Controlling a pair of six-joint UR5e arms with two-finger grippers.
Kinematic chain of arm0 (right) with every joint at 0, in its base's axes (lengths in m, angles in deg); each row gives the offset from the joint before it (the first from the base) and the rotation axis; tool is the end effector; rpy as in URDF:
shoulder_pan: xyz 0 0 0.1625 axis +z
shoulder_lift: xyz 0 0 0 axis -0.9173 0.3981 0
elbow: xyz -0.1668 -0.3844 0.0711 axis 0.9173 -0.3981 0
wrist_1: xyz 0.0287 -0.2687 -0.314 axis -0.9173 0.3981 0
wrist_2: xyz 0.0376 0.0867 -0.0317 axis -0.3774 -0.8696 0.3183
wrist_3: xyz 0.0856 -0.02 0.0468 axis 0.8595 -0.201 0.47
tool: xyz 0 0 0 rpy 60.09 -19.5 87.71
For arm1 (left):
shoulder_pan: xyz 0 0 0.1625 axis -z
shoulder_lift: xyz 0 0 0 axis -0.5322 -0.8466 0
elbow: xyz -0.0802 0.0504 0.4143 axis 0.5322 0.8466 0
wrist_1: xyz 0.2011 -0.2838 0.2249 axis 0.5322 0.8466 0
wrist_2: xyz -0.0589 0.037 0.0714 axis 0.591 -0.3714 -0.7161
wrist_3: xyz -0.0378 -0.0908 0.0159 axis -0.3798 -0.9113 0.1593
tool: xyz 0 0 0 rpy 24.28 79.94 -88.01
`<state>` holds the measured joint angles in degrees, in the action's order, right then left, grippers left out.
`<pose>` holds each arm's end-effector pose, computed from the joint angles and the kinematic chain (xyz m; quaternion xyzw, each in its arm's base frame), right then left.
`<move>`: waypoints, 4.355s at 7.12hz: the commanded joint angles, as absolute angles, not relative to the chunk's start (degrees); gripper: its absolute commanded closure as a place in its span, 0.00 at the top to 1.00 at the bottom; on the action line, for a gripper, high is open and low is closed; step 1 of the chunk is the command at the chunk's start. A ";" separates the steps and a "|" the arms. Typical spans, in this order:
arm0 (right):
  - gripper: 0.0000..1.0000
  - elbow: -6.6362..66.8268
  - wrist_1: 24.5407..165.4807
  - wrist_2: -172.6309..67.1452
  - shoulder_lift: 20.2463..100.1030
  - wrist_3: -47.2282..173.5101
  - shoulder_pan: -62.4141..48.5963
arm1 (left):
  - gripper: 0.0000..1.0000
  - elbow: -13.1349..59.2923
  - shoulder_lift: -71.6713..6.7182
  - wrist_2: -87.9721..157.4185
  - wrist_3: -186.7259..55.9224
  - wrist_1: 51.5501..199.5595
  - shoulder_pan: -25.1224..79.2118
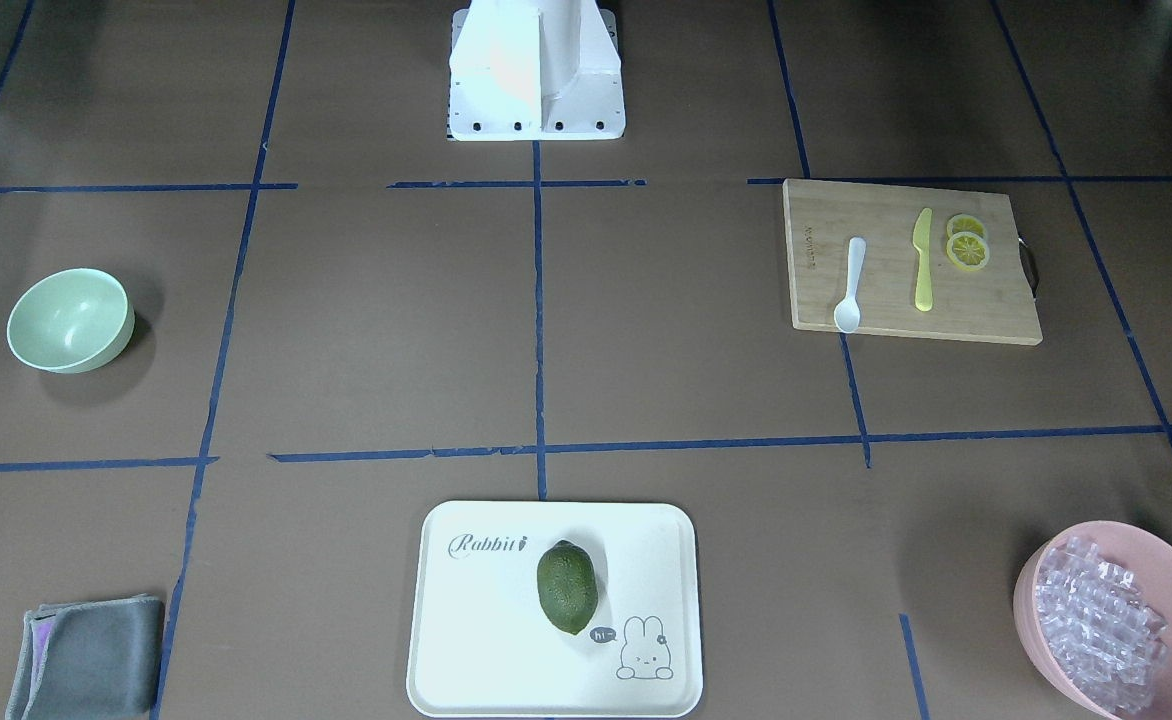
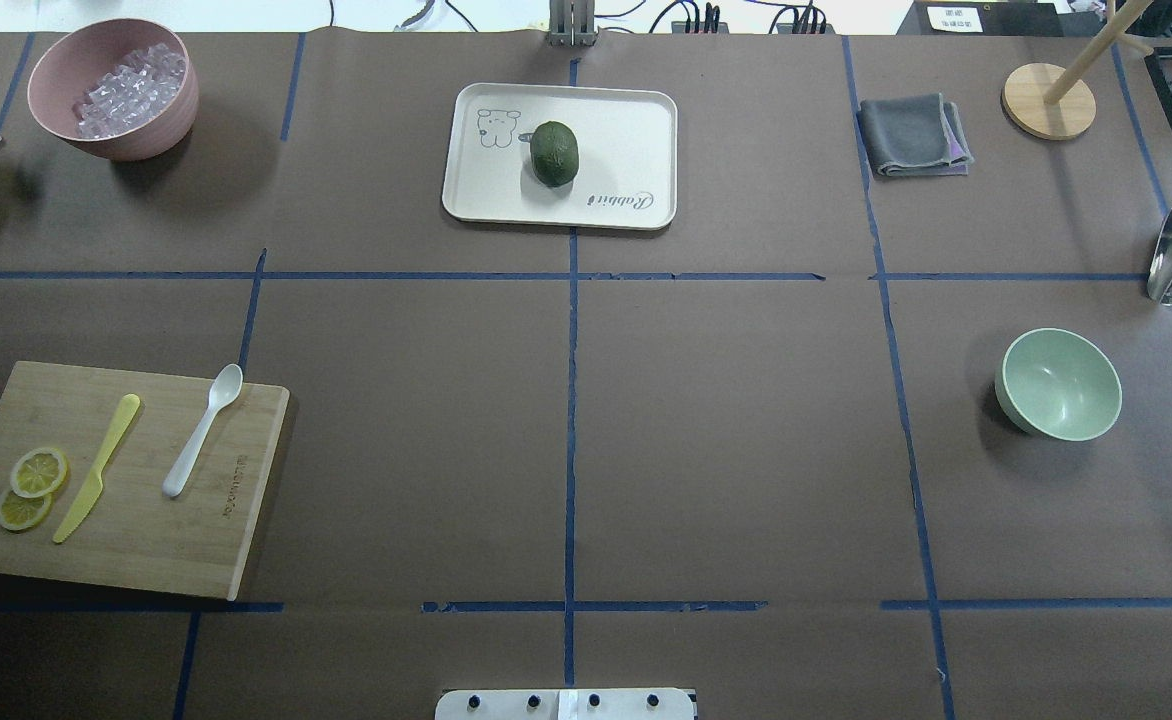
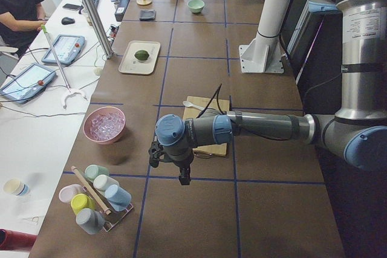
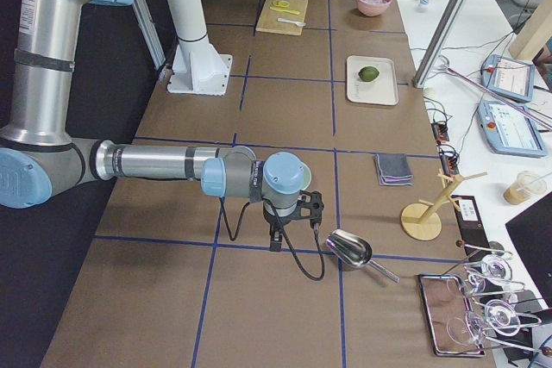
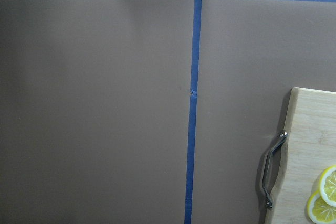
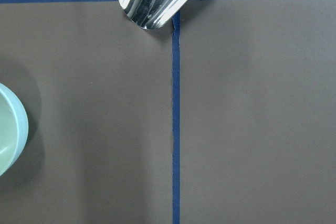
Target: Place spoon in bowl
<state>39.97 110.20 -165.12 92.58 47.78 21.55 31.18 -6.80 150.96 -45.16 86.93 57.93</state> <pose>0.0490 -0.4022 0.6463 -0.0213 -0.3854 -0.0016 0.9225 -0.0602 -0.4340 0.6469 -0.0547 0.4067 0.0101 0.9119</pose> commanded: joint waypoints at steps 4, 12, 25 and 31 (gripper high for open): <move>1.00 39.85 110.20 -165.07 92.50 47.87 21.53 | 1.00 35.45 -6.82 150.91 -45.84 86.53 57.85; 1.00 39.58 108.72 -165.34 92.58 48.05 21.44 | 1.00 35.20 -6.64 152.31 -45.66 90.57 57.41; 0.99 36.87 88.75 -165.96 92.06 71.86 8.83 | 1.00 40.48 -9.98 145.99 -75.63 116.94 25.59; 0.96 30.81 77.77 -164.28 86.18 84.70 -5.45 | 1.00 40.57 -9.89 145.99 -75.98 116.94 25.42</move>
<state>32.51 77.84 -164.37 87.36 84.76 -3.73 40.50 -9.93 145.99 -75.98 116.94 25.43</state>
